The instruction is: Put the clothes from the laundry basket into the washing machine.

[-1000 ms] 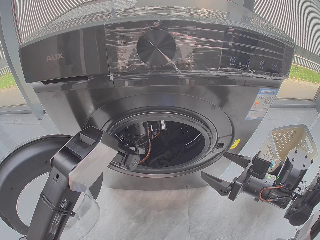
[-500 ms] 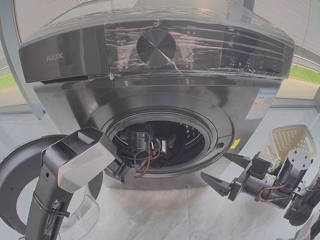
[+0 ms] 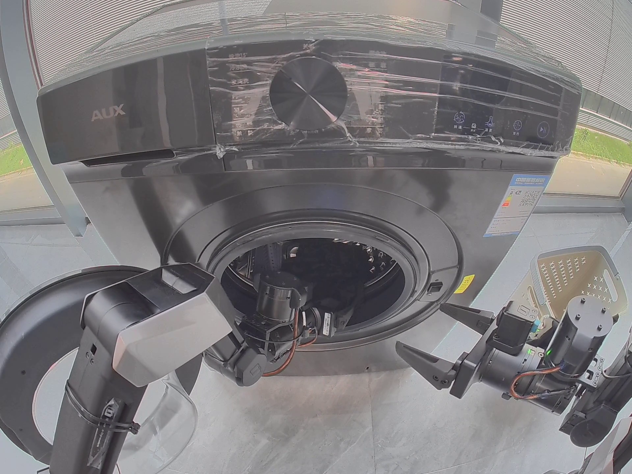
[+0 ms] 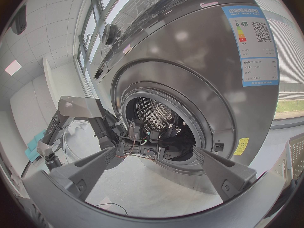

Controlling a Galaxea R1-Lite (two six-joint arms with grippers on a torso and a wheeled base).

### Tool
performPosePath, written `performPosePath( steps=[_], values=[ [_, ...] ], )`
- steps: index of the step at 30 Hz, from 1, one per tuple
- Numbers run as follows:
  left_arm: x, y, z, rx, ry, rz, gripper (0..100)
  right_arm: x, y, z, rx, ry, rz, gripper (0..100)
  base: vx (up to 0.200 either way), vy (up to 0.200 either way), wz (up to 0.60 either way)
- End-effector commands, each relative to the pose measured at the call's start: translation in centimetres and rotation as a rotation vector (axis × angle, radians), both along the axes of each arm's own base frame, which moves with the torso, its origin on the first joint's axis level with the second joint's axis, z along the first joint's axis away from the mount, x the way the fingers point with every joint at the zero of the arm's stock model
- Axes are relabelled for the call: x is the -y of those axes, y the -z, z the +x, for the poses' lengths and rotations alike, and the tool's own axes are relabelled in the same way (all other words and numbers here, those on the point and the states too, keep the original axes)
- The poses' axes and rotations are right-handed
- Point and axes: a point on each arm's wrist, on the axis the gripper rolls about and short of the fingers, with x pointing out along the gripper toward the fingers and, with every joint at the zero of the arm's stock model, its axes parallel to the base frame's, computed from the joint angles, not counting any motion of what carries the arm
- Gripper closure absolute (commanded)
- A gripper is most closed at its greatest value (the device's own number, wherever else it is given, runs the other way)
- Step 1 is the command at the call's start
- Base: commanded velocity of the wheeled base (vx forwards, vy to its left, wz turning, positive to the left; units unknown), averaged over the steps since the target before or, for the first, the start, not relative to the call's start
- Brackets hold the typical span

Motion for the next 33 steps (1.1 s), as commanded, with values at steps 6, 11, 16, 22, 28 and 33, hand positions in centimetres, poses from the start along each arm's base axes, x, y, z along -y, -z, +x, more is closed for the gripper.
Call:
performPosePath(
  steps=[6, 11, 16, 22, 28, 33],
  values=[
    [0.0, 1.4, 0.3, -0.016, -0.003, 0.008, 100, 0.0, -0.1, 0.0, 0.007, -0.001, 0.003, 0, 0.000, 0.000, 0.00],
    [0.1, 0.2, 1.5, 0.039, -0.025, -0.026, 100, 0.0, -0.2, 0.0, 0.009, -0.001, 0.005, 0, 0.000, 0.000, 0.00],
    [-0.2, -2.1, 4.1, 0.157, -0.095, -0.089, 100, -0.1, -0.2, 0.0, 0.010, -0.001, 0.006, 0, 0.000, 0.000, 0.00],
    [-0.3, -4.2, 8.0, 0.318, -0.219, -0.166, 100, -0.1, -0.2, 0.0, 0.012, -0.003, 0.007, 0, 0.000, 0.000, 0.00],
    [-0.2, -4.6, 8.4, 0.343, -0.222, -0.181, 100, -0.1, -0.2, 0.0, 0.010, -0.001, 0.006, 0, 0.000, 0.000, 0.00],
    [-0.3, -4.5, 8.4, 0.339, -0.224, -0.178, 100, -0.1, -0.2, 0.0, 0.012, -0.001, 0.007, 0, 0.000, 0.000, 0.00]
  ],
)
